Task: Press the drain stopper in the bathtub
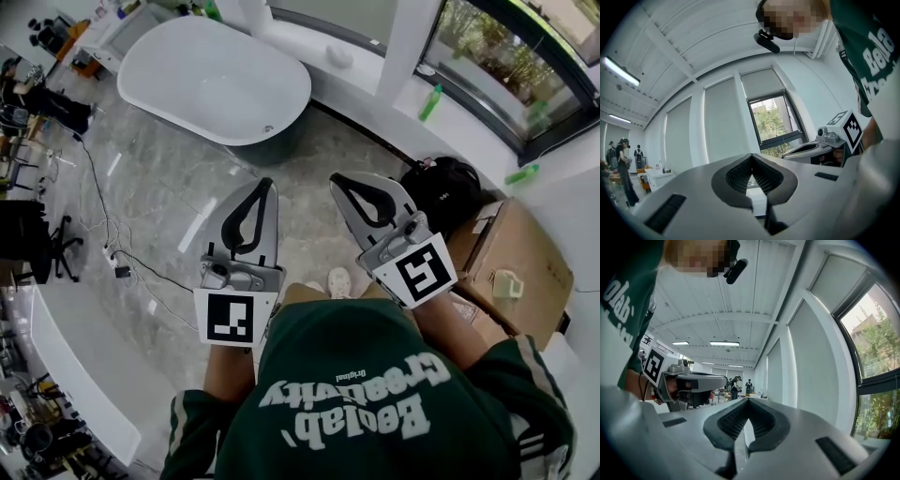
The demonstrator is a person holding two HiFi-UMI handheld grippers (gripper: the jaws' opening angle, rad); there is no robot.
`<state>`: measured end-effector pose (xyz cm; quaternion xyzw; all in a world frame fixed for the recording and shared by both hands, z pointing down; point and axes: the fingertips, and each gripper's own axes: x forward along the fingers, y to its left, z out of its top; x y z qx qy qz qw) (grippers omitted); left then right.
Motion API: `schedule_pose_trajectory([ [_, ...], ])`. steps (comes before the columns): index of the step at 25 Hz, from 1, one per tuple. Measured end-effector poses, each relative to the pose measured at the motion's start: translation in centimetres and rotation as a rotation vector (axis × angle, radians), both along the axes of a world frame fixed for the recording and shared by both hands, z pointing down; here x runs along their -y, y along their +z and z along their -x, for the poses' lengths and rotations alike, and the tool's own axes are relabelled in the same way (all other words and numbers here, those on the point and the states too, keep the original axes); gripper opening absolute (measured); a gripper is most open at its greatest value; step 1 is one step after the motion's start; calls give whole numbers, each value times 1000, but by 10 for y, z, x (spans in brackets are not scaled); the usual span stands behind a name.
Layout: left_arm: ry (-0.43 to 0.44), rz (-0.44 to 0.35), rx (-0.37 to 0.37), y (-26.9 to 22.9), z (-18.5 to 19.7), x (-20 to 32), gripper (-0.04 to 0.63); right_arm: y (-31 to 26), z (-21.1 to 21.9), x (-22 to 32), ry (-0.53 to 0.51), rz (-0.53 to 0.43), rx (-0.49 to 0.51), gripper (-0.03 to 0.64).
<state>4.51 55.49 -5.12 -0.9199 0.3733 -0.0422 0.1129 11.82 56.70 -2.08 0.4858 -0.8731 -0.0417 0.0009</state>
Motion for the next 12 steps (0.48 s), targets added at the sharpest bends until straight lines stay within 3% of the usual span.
schedule_pose_trajectory([
  [7,15,-12,39,2,-16,-8,9,0,-17,-2,16,5,34,11],
  [12,21,61,-38,0,-12,-13,9,-4,-15,-9,-11,-8,52,11],
])
